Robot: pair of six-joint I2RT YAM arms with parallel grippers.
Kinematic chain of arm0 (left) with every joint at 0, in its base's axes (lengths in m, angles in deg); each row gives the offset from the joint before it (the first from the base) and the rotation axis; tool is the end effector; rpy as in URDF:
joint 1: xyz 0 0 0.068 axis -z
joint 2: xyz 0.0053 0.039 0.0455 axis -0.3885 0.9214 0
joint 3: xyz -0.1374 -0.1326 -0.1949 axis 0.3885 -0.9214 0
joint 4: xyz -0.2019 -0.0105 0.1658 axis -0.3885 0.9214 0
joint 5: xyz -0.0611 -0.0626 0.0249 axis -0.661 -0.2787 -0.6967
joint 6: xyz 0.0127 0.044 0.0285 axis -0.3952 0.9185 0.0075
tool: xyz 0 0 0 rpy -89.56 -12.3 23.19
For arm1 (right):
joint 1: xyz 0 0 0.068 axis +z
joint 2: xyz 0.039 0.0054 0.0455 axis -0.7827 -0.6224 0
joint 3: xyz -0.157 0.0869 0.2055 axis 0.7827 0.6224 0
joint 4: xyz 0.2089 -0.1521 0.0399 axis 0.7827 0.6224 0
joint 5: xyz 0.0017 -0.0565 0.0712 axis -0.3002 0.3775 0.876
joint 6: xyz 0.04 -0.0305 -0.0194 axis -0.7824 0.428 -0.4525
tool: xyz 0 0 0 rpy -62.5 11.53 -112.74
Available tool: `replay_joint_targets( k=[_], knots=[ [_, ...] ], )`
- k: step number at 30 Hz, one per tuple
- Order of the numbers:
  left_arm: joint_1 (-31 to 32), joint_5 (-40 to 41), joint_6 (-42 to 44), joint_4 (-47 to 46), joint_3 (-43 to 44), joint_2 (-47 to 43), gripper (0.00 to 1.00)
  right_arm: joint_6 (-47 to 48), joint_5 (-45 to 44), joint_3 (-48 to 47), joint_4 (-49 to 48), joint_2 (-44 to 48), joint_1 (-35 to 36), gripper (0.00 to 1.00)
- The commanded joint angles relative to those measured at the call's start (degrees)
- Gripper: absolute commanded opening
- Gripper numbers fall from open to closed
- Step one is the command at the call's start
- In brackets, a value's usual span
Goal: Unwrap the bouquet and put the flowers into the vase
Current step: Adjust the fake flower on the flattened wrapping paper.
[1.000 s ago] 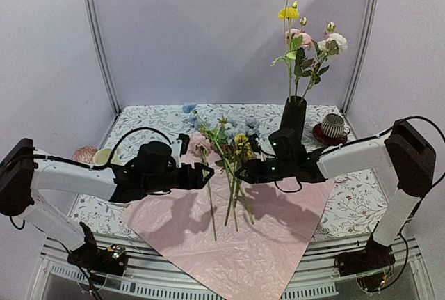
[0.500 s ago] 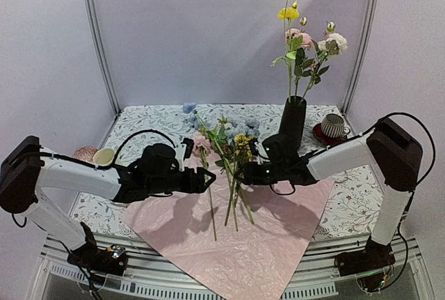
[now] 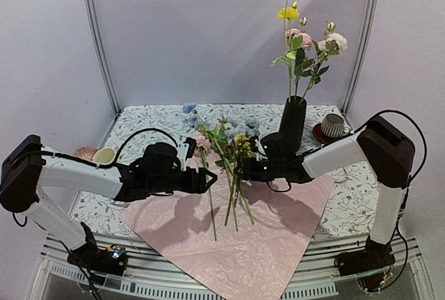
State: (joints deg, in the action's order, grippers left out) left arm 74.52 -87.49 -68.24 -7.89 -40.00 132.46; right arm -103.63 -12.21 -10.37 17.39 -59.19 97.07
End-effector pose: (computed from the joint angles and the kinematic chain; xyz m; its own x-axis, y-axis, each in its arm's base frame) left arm 0.1877 -0.2356 0.1816 -0.7071 -0.0615 -0.7044 0.4306 0.7528 -0.4979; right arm 0.2712 0.2838 0.1336 -0.8141 0.0281 -0.5801 -0.3658 0.7510 0.5497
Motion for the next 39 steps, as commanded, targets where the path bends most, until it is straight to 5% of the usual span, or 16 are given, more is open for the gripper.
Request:
replay_joint_targets(
  k=[1,8,15,18,28,36,39],
  knots=[
    [-0.7,0.0,1.2,1.1,1.3,0.8,0.79,-0.6,-0.3,-2.3,-1.9,-1.9,-0.5,0.5],
    [-0.7,0.3,1.2,1.4,1.3,0.8,0.79,-2.5,0.6,-3.9,-3.1,-5.1,-0.9,0.46],
    [-0.7,0.6,1.1,3.0,1.9,1.0,0.79,-4.1,1.4,-1.5,-6.0,-2.2,-1.7,0.16],
    [-0.7,0.6,1.0,2.9,2.0,1.2,0.79,-4.4,1.6,0.9,-7.2,0.7,-2.4,0.11],
    [-0.6,-0.9,0.4,5.4,6.7,6.6,0.78,-0.3,7.3,5.2,-2.1,8.1,-4.9,0.12],
    [-0.6,-1.1,-0.1,6.5,8.7,9.0,0.75,9.2,4.7,-0.1,13.1,5.1,-5.6,0.18],
    [-0.6,-2.5,0.2,9.1,11.8,12.2,0.67,10.4,4.0,-0.3,13.9,4.0,-5.6,0.31]
  ],
)
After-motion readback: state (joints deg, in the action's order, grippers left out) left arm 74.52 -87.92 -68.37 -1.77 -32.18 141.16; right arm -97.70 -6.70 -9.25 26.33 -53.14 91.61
